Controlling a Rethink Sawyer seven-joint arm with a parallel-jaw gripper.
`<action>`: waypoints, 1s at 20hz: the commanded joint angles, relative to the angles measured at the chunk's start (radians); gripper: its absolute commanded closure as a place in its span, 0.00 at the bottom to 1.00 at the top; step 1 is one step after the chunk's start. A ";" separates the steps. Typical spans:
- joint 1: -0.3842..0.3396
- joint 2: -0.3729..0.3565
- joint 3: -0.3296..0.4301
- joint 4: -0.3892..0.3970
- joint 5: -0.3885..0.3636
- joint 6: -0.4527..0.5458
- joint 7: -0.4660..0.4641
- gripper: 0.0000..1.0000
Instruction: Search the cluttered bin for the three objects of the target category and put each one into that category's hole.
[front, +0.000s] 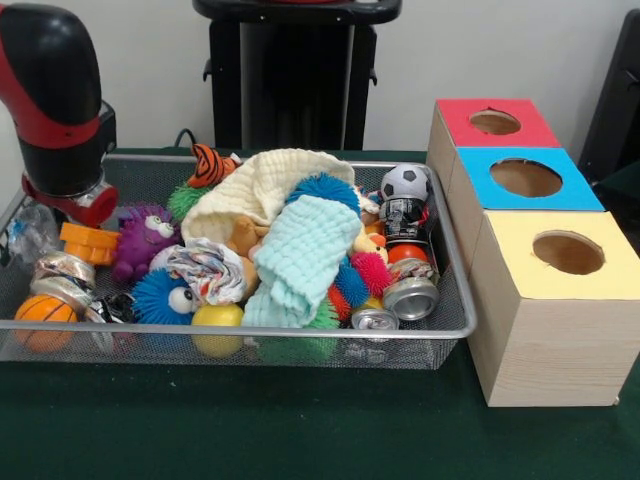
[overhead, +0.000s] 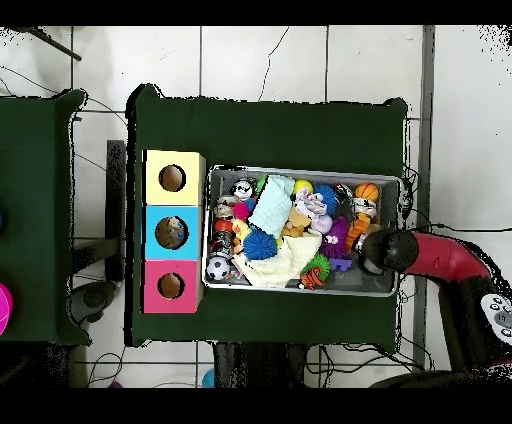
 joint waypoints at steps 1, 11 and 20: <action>0.001 -0.021 0.173 0.016 0.039 -0.181 -0.062 0.00; 0.005 -0.023 0.146 0.070 0.006 -0.238 -0.059 0.00; 0.043 -0.004 0.133 0.156 0.069 -0.237 0.032 0.00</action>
